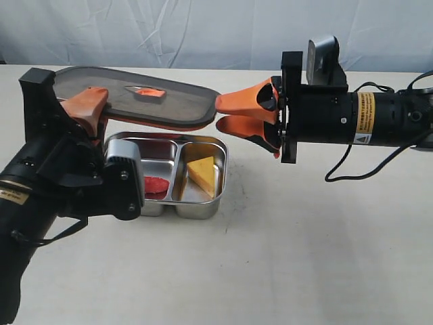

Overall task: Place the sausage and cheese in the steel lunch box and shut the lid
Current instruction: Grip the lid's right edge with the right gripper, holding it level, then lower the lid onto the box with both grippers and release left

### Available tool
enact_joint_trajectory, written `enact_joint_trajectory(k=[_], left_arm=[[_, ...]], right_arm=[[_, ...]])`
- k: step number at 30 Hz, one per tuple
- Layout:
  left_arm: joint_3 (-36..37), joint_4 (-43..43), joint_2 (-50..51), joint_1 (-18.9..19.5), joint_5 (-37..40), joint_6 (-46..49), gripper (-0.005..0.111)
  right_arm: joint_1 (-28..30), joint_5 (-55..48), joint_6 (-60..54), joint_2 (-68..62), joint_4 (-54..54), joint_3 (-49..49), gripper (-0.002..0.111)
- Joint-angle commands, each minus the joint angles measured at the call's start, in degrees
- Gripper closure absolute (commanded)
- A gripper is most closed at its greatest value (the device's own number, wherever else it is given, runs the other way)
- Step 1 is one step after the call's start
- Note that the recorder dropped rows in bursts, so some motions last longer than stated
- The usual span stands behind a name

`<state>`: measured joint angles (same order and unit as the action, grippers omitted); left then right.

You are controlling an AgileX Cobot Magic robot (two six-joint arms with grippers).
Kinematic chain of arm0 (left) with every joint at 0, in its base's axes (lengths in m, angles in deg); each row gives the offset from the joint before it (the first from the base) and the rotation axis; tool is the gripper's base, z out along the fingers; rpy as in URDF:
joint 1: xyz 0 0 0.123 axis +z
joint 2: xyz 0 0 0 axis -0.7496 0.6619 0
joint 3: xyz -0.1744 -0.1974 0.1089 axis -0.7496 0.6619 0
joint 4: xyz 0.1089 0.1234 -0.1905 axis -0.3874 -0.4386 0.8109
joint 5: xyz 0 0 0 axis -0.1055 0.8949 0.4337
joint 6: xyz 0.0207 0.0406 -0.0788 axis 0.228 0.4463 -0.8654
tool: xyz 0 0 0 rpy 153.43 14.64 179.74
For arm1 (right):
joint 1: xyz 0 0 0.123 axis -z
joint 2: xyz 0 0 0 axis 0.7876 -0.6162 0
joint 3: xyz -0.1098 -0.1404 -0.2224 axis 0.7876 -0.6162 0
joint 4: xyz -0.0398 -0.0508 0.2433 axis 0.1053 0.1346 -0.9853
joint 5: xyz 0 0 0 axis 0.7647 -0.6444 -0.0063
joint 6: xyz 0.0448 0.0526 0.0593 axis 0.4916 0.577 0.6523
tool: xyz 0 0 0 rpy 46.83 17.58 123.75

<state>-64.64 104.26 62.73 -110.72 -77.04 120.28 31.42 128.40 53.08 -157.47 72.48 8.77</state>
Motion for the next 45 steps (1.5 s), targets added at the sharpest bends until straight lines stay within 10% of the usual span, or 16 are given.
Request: enact_joint_trajectory(k=[1, 16, 24, 45], left_arm=[[-0.02, -1.52, 0.2, -0.34, -1.66, 1.88, 0.107], [-0.02, 0.67, 1.26, -4.21, -0.12, 1.88, 0.107], [-0.02, 0.67, 1.26, -4.21, 1.85, 1.76, 0.107], [-0.02, 0.67, 1.26, -4.21, 6.95, -10.72, 0.107]], right_arm=[[-0.12, -0.49, 1.83, -0.21, -0.72, 0.22, 0.069], [-4.83, -7.47, 1.83, -0.21, -6.4, 0.31, 0.069], [-5.91, -7.51, 1.4, -0.21, -7.32, 0.31, 0.109], [-7.55, -15.14, -8.26, -0.21, -8.17, 0.31, 0.109]])
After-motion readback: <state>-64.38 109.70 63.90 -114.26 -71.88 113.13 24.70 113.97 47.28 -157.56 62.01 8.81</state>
